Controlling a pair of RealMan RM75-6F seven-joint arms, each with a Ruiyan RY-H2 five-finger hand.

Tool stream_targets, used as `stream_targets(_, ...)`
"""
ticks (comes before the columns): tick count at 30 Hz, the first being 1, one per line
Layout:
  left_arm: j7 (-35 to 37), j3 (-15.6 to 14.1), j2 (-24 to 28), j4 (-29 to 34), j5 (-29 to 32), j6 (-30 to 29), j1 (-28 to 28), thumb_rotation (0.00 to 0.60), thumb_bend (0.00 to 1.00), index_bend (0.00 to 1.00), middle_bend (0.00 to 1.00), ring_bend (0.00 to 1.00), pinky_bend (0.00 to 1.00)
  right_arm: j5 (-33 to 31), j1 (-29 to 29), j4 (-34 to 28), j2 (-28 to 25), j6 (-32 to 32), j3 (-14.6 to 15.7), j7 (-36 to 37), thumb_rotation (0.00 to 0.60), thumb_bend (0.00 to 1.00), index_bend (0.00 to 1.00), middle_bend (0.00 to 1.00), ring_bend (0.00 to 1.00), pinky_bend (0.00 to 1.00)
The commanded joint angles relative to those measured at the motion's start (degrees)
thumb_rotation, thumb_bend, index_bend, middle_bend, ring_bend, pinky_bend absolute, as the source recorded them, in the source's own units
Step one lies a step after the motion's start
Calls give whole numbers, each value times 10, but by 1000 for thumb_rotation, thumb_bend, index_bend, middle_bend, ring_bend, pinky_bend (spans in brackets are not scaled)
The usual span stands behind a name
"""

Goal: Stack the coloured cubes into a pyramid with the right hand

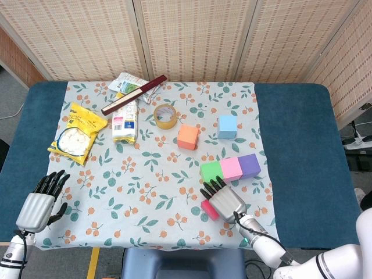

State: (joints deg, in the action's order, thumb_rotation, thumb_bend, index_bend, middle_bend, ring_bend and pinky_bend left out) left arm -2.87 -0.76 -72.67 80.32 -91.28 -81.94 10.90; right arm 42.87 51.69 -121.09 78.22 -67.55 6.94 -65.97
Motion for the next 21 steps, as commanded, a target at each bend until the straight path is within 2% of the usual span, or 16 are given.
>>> stream_targets(1,0,0,0,0,0,-1,0,600,437,0,0,0,143,-1,1,6,10,-8,6,-11,600,189,150,0,0,0)
stream_targets(7,2,1,2,1,0,-2,0,600,437,0,0,0,143,7,-4,15,25,-25,6,-10,600,189,450,0,0,0)
stream_targets(11,3,1,2,0,0,-2,-1,600,437,0,0,0,143,11,-7,19,30,-29,7,-7,600,189,592,34,0,0)
stream_targets(15,5,0,3,0,-1,-3,-1,600,436,0,0,0,143,23,-14,6,23,-40,-1,9,600,189,665,70,0,0)
stream_targets(21,5,1,3,1,0,-2,-1,600,437,0,0,0,143,43,-19,-60,-38,-57,-25,47,600,189,715,93,0,0)
